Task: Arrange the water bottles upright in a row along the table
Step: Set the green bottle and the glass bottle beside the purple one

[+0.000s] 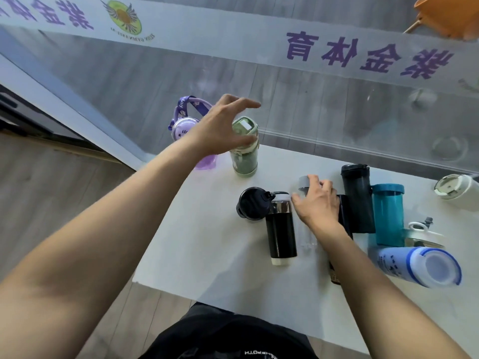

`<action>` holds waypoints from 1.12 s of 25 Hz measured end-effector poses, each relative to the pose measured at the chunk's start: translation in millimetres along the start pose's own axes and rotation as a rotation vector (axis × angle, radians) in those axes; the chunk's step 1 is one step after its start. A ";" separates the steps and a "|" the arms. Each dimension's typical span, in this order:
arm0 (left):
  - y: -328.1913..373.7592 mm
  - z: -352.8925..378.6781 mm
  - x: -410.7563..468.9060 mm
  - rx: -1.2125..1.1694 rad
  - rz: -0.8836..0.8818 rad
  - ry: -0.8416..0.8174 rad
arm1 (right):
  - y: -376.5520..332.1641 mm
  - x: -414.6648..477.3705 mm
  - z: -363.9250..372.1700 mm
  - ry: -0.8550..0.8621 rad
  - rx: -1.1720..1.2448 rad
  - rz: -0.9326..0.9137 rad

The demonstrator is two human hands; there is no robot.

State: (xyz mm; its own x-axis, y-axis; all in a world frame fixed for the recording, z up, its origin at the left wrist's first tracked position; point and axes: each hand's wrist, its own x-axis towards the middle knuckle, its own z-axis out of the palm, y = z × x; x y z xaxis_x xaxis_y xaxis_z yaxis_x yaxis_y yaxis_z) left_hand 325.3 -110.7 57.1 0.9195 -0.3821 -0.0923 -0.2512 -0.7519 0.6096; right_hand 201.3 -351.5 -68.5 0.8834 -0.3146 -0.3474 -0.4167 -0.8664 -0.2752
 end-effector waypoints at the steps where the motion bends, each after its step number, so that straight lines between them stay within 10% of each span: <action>1: 2.2 2.6 1.9 0.034 0.009 -0.071 | 0.9 8.2 -1.8 -0.008 -0.012 -0.007; 20: -9.1 28.0 9.5 0.125 0.039 -0.022 | 16.9 65.6 18.1 -0.165 -0.089 0.101; 28: -13.8 45.7 -12.3 0.088 0.014 0.159 | -6.0 70.7 -24.8 0.076 0.454 -0.025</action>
State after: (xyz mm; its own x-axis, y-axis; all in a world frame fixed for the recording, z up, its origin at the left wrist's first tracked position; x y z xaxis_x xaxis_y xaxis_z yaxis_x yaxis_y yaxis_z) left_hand 303.6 -120.2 13.9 0.9501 -0.3084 0.0459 -0.2836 -0.7937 0.5382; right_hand 271.6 -378.2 -69.2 0.9004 -0.3382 -0.2738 -0.4321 -0.6214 -0.6536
